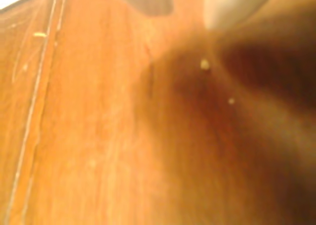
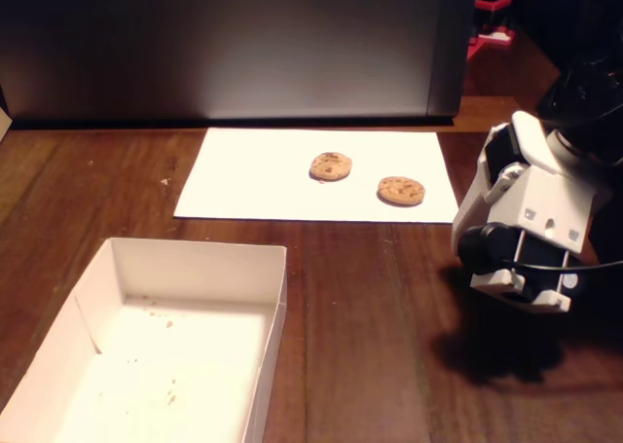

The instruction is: Grasp a mini cookies block and put it in the white box.

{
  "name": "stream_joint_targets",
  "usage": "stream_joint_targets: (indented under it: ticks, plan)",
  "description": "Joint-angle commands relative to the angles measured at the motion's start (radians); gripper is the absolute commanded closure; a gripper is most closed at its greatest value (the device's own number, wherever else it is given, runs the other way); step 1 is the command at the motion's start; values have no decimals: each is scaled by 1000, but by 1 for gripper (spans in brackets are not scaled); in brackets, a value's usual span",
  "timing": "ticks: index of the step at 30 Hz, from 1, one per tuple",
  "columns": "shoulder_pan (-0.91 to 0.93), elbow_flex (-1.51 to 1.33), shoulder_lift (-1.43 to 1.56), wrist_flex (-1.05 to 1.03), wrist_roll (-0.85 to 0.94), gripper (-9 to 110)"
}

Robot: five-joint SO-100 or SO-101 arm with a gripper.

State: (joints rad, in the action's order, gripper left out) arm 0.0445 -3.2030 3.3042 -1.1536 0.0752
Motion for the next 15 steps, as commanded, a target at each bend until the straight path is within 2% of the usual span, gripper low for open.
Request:
stream_joint_targets:
  ticks: [1,8,15]
  plan:
    - [-17,-14,72,72,107,99]
    - [-11,-43,72,213,210,98]
    - [0,117,66,258,225,91]
